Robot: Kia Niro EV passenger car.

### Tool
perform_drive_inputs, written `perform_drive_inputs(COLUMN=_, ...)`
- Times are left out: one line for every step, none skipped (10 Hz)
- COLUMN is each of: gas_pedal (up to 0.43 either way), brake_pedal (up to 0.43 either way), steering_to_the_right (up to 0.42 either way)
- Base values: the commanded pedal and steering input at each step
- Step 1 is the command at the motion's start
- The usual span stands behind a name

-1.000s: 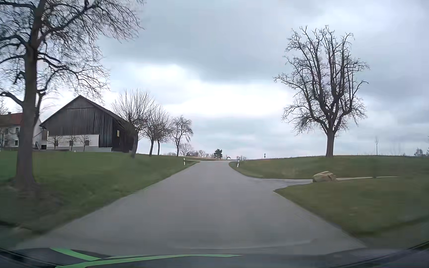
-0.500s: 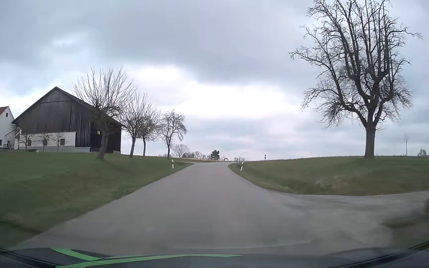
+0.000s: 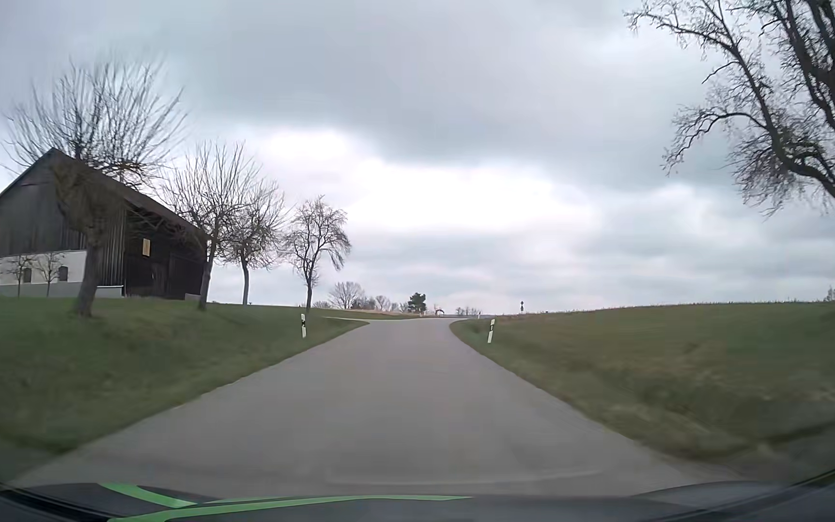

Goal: Follow the waypoints while adhering to traffic rules and regulations

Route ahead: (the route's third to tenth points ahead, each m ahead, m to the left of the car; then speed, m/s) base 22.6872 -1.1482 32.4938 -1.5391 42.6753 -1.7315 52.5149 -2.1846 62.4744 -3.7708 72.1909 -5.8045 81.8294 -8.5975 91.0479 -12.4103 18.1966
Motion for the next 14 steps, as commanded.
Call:
perform_drive_inputs(gas_pedal=0.138, brake_pedal=0.000, steering_to_the_right=0.002)
perform_drive_inputs(gas_pedal=0.130, brake_pedal=0.000, steering_to_the_right=0.002)
perform_drive_inputs(gas_pedal=0.130, brake_pedal=0.000, steering_to_the_right=0.003)
perform_drive_inputs(gas_pedal=0.118, brake_pedal=0.000, steering_to_the_right=0.005)
perform_drive_inputs(gas_pedal=0.087, brake_pedal=0.000, steering_to_the_right=0.005)
perform_drive_inputs(gas_pedal=0.020, brake_pedal=0.000, steering_to_the_right=0.005)
perform_drive_inputs(gas_pedal=0.000, brake_pedal=0.000, steering_to_the_right=0.005)
perform_drive_inputs(gas_pedal=0.000, brake_pedal=0.000, steering_to_the_right=0.006)
perform_drive_inputs(gas_pedal=0.000, brake_pedal=0.000, steering_to_the_right=0.006)
perform_drive_inputs(gas_pedal=0.000, brake_pedal=0.000, steering_to_the_right=0.006)
perform_drive_inputs(gas_pedal=0.000, brake_pedal=0.000, steering_to_the_right=0.006)
perform_drive_inputs(gas_pedal=0.000, brake_pedal=0.000, steering_to_the_right=0.007)
perform_drive_inputs(gas_pedal=0.000, brake_pedal=0.000, steering_to_the_right=0.008)
perform_drive_inputs(gas_pedal=0.000, brake_pedal=0.000, steering_to_the_right=0.008)
